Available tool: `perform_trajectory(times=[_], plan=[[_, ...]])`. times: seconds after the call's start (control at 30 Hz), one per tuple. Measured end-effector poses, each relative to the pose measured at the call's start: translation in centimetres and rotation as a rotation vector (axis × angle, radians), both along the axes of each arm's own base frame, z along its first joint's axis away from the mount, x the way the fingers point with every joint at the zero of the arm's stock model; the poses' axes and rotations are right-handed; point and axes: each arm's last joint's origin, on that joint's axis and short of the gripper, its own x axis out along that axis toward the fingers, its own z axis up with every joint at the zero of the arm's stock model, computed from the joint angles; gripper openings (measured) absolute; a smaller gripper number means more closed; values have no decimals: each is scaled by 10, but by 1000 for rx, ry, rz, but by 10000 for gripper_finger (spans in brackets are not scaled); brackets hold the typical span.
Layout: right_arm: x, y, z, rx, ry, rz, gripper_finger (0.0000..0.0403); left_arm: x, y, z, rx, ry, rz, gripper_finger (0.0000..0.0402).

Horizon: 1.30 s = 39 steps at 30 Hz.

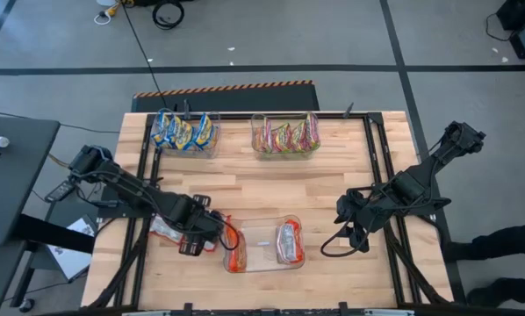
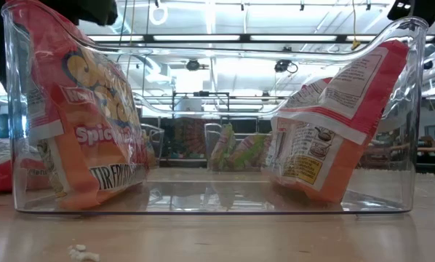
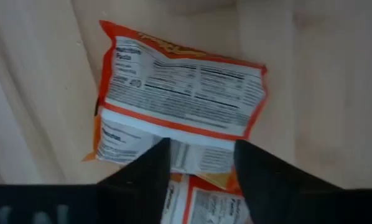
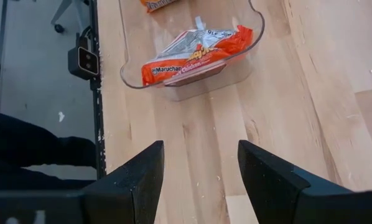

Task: Sort Maruchan noodles
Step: Put the orange noodle pack into the bottom transparent bin

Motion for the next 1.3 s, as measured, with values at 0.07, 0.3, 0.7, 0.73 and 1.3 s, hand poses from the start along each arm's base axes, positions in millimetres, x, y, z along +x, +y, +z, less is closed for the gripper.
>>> perform_trajectory(times=[0.07,0.3,0.7,0.73,1.3], plan=[[0,0,0,0,0,-4,210,-1,2,-8,4,2,-2,209],[0,0,0,14,4,-23,210,-7,11,-46,12,-14,-87,285],[0,0,0,30,10,-45,210,-11,15,-71,22,-110,-67,241],[0,0,0,30,10,-45,210,-11,15,-71,22,-109,-66,221],[0,0,0,26,8,-38,210,-15,30,-11,132,-11,39,11]])
